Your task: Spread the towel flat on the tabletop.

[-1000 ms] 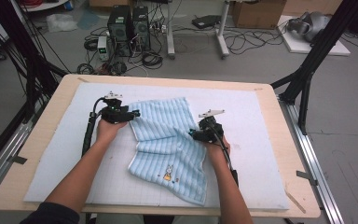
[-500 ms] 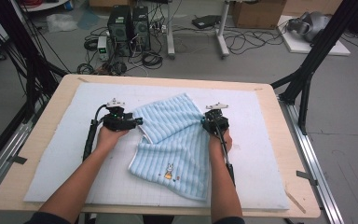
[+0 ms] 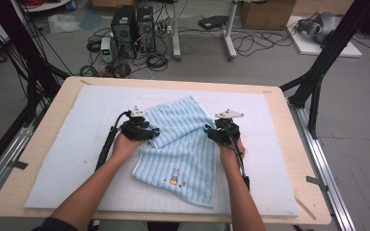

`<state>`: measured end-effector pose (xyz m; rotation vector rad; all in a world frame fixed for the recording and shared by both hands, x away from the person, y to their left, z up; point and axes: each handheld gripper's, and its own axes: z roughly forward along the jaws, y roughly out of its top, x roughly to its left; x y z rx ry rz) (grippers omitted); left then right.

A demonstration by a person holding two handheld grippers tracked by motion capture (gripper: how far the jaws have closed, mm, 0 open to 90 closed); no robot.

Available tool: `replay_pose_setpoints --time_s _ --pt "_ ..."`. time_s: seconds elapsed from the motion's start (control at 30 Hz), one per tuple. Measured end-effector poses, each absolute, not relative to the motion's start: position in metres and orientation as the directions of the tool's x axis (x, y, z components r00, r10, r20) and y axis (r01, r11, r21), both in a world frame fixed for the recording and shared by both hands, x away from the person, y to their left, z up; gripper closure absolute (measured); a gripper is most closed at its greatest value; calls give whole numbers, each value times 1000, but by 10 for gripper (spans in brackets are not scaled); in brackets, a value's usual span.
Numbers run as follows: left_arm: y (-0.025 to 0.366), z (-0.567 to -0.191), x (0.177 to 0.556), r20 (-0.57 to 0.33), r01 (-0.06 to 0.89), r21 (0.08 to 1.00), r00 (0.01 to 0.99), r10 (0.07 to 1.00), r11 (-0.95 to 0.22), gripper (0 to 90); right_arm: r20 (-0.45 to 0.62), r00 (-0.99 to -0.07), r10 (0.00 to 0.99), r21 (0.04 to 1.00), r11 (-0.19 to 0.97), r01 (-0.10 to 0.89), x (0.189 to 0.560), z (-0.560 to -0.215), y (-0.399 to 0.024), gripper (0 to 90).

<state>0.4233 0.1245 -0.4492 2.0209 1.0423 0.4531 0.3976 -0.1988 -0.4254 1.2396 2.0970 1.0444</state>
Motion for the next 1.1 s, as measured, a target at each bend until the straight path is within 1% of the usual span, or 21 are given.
replay_pose_setpoints --time_s 0.03,0.07,0.1,0.13,0.17,0.33,0.57,0.6,0.63,0.67,0.7,0.73,0.8,0.83,0.87,0.93,1.1 --pt "123 -449 425 -19 505 786 595 804 -356 534 -10 -486 874 798 299 522 396 -425 -199 512" --pt "121 -448 427 2 494 785 601 800 -373 633 -9 -497 867 795 308 523 394 -424 -199 508" --pt "120 -447 429 15 488 783 606 796 -386 701 -16 -505 863 793 318 519 393 -424 -199 508" --pt "120 -446 431 25 484 778 613 789 -401 791 -16 -511 859 795 321 515 391 -422 -198 508" --pt "119 -446 433 28 482 780 610 792 -399 845 -22 -514 858 802 322 503 390 -421 -197 509" --pt "126 -440 453 43 483 796 556 830 -365 865 -20 -523 852 811 320 490 382 -420 -195 508" --pt "146 -437 482 8 522 803 472 882 -287 865 -7 -506 862 792 314 524 375 -434 -204 506" --pt "148 -437 484 -7 533 802 459 888 -269 861 -8 -502 865 789 314 529 375 -436 -207 506" --pt "149 -438 484 -25 542 803 446 895 -247 818 1 -495 869 786 305 538 375 -437 -209 506" --pt "150 -439 485 -54 557 801 432 900 -220 721 11 -486 874 787 292 543 374 -439 -211 505" --pt "151 -439 485 -79 566 799 433 898 -203 641 15 -484 875 788 288 545 374 -440 -214 504" --pt "152 -439 484 -93 573 796 438 894 -198 602 19 -480 877 788 283 547 374 -441 -215 504" --pt "154 -439 483 -128 583 793 439 889 -174 480 28 -478 878 788 275 551 373 -442 -217 500" --pt "155 -439 481 -136 582 796 445 885 -170 448 29 -480 877 787 276 552 372 -442 -217 499" --pt "156 -437 479 -134 573 801 453 881 -172 446 29 -482 876 787 278 551 372 -442 -218 500" --pt "159 -433 474 -140 557 814 466 874 -166 411 32 -493 870 793 278 542 370 -440 -216 501" --pt "167 -422 463 -175 537 831 498 849 -144 375 67 -572 818 795 303 526 370 -442 -208 517"
